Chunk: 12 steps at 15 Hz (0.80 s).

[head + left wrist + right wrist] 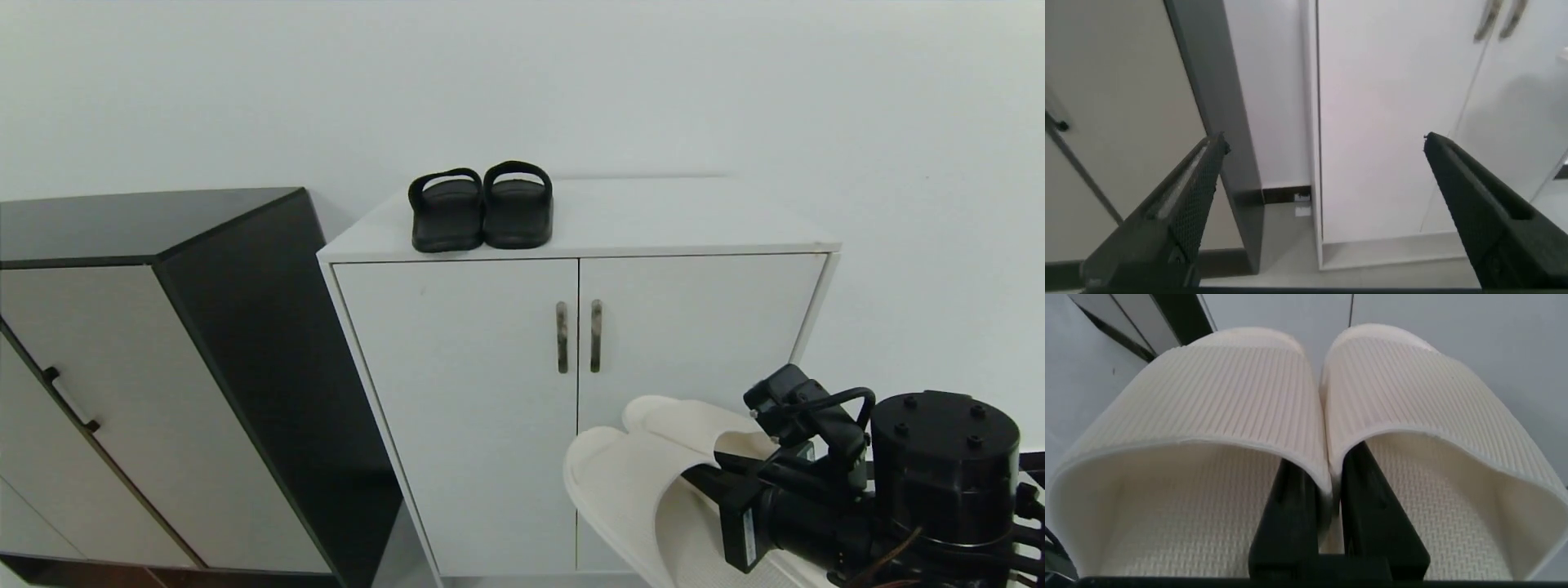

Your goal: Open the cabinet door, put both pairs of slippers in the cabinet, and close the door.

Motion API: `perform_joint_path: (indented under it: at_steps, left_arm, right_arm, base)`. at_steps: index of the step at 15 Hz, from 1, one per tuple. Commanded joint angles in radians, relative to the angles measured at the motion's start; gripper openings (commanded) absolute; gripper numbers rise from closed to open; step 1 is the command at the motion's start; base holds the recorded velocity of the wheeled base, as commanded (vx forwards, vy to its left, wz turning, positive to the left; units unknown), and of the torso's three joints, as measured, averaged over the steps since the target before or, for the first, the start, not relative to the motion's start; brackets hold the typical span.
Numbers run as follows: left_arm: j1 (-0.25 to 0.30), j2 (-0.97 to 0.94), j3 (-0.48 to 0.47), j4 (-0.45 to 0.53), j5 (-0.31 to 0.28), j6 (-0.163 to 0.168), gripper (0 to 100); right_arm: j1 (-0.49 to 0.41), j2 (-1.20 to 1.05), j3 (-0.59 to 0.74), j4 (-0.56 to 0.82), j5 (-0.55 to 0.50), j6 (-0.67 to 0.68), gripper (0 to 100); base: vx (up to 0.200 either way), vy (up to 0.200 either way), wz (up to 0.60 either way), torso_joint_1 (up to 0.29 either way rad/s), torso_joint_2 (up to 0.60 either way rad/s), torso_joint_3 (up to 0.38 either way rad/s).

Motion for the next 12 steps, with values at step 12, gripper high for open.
perform_joint_path:
  at_steps: [12]
  left_arm:
    - [-0.469, 0.994, -0.256, -0.609, -0.110, -0.155, 100]
  right_arm:
    - [0.014, 0.016, 0.017, -0.034, 0.010, -0.002, 0]
  base:
    - [0.000, 0.000, 0.00, -0.072, 0.39, 0.307]
